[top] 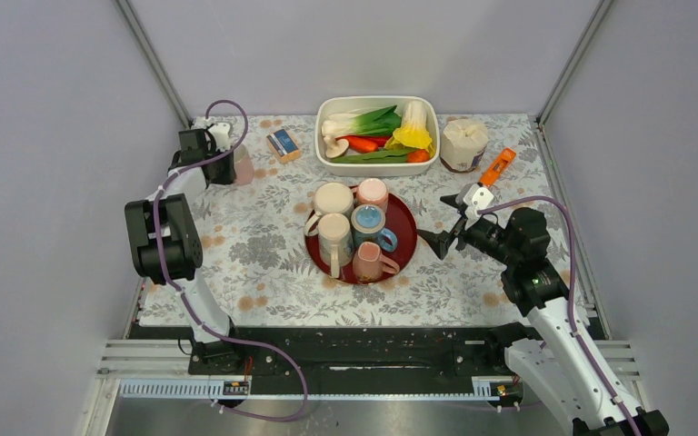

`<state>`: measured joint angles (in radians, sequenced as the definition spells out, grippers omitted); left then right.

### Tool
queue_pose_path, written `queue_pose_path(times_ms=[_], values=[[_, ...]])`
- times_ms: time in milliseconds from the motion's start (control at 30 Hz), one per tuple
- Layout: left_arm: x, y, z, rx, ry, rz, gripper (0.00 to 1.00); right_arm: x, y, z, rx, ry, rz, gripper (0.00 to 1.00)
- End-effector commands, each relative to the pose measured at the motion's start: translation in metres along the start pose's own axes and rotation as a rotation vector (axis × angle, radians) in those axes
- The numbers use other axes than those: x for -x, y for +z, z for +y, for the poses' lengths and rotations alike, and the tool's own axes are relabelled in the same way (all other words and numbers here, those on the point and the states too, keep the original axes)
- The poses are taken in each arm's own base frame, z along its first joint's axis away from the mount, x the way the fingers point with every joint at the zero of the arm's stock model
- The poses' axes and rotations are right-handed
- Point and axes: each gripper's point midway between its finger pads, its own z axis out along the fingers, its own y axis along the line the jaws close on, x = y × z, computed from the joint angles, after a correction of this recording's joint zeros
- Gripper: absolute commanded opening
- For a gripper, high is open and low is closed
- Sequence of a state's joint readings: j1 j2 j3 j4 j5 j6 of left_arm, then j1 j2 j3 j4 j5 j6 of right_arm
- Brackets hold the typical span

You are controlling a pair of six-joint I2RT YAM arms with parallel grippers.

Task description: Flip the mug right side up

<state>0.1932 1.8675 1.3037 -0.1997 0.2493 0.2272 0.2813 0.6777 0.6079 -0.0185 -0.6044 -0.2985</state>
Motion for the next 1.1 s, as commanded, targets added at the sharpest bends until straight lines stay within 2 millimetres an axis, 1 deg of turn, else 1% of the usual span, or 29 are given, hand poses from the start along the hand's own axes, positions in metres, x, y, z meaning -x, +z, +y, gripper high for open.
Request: queue_pose_path(times_ms=[0, 33, 100, 267, 433, 533, 633, 667, 700, 733, 767, 800, 933, 967, 1067], values=[[0.062, -0.007, 0.007, 0.032, 0.028, -0.169, 0.29, 0.013, -0.001, -0.002, -0.001, -0.024, -0.050, 1.00], [0.062, -0.007, 0.007, 0.032, 0.025, -0.167, 0.36, 0.013, -0.001, -0.002, 0.000, -0.024, -0.050, 1.00], [0.061, -0.006, 0.006, 0.032, 0.024, -0.164, 0.44, 0.012, 0.000, -0.002, 0.000, -0.022, -0.048, 0.99], [0.061, -0.011, 0.005, 0.036, 0.021, -0.163, 0.58, 0.011, 0.000, -0.001, 0.007, -0.016, -0.045, 0.99], [0.070, -0.030, -0.001, 0.027, 0.013, -0.198, 0.69, 0.007, 0.003, -0.001, 0.014, -0.006, -0.035, 1.00], [0.080, -0.049, -0.010, 0.001, 0.008, -0.232, 0.74, 0.001, 0.005, 0.000, 0.025, 0.001, -0.021, 1.00], [0.089, -0.072, -0.021, -0.035, 0.007, -0.264, 0.81, -0.006, 0.009, -0.001, 0.033, 0.007, 0.002, 0.99], [0.090, -0.080, -0.025, -0.047, 0.007, -0.275, 0.88, -0.009, 0.010, -0.002, 0.036, 0.009, 0.013, 0.99], [0.093, -0.091, -0.031, -0.064, 0.013, -0.291, 0.97, -0.010, 0.012, -0.002, 0.038, 0.011, 0.023, 0.99], [0.094, -0.101, -0.036, -0.079, 0.018, -0.305, 0.99, -0.013, 0.014, -0.004, 0.041, 0.018, 0.038, 0.99], [0.094, -0.111, -0.042, -0.092, 0.023, -0.317, 0.99, -0.021, 0.015, -0.002, 0.055, 0.044, 0.078, 1.00], [0.096, -0.126, -0.048, -0.105, 0.032, -0.342, 0.99, -0.025, 0.018, -0.002, 0.067, 0.056, 0.104, 1.00], [0.084, -0.165, -0.073, -0.171, 0.070, -0.384, 0.99, -0.041, 0.031, -0.004, 0.105, 0.080, 0.206, 0.99], [0.076, -0.172, -0.079, -0.185, 0.081, -0.383, 0.99, -0.047, 0.036, -0.005, 0.110, 0.071, 0.238, 0.99], [0.060, -0.193, -0.090, -0.199, 0.128, -0.399, 0.99, -0.060, 0.049, 0.001, 0.143, 0.009, 0.337, 0.97]])
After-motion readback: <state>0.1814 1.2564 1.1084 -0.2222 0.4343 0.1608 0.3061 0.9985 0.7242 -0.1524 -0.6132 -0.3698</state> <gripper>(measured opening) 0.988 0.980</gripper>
